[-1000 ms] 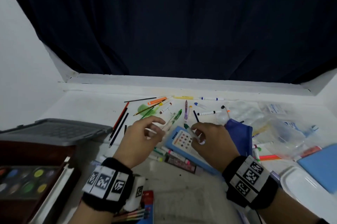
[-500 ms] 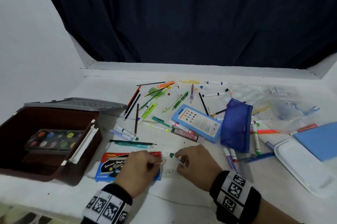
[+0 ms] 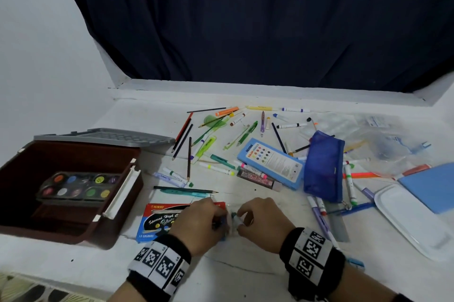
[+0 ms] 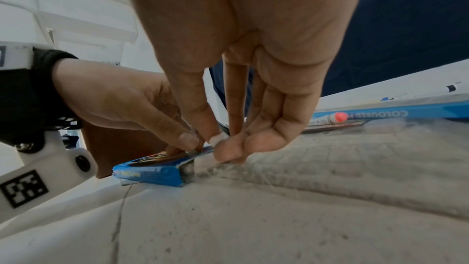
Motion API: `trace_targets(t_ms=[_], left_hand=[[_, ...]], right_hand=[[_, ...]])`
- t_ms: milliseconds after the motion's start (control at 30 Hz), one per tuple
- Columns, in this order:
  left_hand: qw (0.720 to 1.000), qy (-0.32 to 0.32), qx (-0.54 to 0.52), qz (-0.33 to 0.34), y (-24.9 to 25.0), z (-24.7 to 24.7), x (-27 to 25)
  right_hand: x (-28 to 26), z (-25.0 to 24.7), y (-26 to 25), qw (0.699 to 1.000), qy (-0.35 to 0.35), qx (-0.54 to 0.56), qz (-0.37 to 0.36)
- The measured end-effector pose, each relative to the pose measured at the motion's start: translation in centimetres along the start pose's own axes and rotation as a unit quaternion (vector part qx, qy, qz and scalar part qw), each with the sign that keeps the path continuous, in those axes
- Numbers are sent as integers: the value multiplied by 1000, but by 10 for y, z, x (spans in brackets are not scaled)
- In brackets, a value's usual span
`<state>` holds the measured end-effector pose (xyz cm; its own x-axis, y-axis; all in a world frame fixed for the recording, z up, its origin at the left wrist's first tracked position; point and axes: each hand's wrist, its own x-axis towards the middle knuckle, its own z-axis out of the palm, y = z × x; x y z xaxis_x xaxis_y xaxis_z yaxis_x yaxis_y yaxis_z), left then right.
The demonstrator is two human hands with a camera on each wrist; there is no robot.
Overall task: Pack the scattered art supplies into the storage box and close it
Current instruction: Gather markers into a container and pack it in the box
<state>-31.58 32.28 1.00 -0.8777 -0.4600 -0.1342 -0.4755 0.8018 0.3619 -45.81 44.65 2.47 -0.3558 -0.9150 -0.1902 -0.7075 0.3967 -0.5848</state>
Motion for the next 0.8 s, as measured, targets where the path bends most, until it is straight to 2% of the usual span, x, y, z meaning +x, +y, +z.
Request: trace_targets(t_ms=[200,433,567,800], left_hand=[[999,-35,32,17,-6,-4,14],[998,-44,28,19,-8,-1,22],[996,-72,28,35,-6,-4,23],[997,-57,30,29,-3,-3,24]], right_hand=[[5,0,-1,1000,3,15,17],[8,4,-2,1000,-5,6,20],[12,4,-5,999,-9,-17,31],[30,3,-9,996,-33,-45,72]])
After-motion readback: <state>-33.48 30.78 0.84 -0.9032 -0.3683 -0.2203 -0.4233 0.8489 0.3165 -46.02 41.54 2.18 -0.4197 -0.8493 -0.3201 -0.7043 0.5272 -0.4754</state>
